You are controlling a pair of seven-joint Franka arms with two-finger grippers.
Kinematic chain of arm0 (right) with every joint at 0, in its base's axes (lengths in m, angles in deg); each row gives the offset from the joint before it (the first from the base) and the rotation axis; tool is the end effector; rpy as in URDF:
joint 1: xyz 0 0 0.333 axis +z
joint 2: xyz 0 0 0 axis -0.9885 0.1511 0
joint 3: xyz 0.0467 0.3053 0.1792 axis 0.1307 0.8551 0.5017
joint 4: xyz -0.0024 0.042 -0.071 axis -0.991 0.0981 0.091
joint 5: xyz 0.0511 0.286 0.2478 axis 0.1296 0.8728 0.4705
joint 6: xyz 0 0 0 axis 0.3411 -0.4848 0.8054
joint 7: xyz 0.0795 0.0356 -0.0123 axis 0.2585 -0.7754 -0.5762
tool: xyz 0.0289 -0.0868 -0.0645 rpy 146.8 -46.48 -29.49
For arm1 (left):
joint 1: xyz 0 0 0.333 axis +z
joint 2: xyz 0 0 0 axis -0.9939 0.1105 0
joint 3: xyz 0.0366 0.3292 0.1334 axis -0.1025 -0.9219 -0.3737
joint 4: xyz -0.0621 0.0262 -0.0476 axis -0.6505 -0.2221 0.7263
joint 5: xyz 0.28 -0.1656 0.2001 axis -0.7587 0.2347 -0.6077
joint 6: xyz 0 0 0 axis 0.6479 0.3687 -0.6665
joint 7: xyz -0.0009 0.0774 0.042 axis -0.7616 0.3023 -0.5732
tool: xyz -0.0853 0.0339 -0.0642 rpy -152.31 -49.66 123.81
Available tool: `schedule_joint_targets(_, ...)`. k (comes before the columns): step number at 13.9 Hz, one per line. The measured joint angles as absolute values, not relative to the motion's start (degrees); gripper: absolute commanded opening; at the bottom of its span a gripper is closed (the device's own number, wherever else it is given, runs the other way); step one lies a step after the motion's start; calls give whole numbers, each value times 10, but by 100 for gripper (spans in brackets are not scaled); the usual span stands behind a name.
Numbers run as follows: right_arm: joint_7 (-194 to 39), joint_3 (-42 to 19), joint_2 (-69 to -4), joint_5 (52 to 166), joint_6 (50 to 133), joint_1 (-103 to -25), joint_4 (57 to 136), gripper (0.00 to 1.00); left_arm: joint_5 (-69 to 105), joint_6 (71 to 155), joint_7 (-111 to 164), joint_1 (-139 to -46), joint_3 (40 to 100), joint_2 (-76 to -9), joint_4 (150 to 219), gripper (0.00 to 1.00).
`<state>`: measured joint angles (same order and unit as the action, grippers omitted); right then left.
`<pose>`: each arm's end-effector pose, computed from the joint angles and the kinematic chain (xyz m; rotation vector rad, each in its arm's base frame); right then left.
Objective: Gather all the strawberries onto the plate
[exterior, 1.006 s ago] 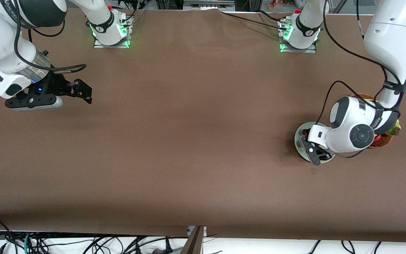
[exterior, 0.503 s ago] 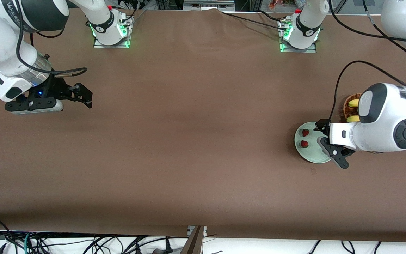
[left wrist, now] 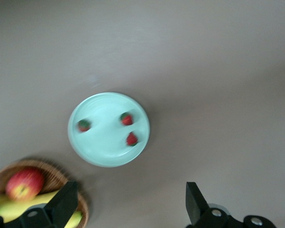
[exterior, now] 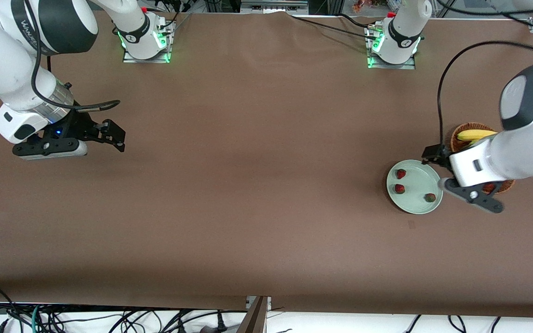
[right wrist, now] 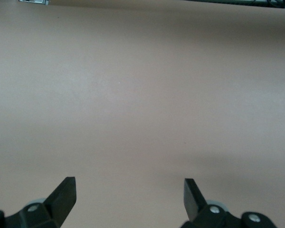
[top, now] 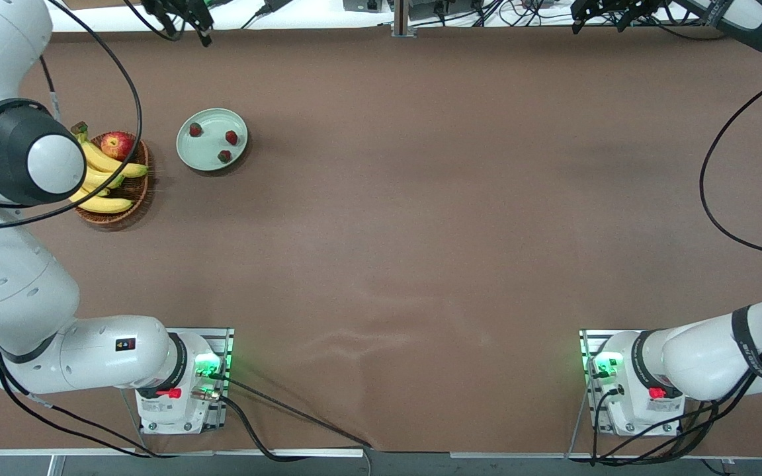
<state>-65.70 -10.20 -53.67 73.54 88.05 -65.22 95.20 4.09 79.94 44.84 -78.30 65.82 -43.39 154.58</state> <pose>0.5919 0.1294 0.5747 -3.0862 -0.1302 -0.2208 0.6653 -0.0555 0.5576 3.0624 -0.5402 -0.2529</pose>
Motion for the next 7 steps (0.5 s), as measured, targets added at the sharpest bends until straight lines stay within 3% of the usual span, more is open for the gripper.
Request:
schedule_joint_targets(3, -659, -102, -534, 719, 885, -652, 952, 100, 78, 823, 395, -824, 567, -529, 1618, 100)
schedule_joint_targets(7, -662, -101, -534, 718, 884, -652, 950, 100, 79, 871, 255, -845, 544, -653, 1757, 100)
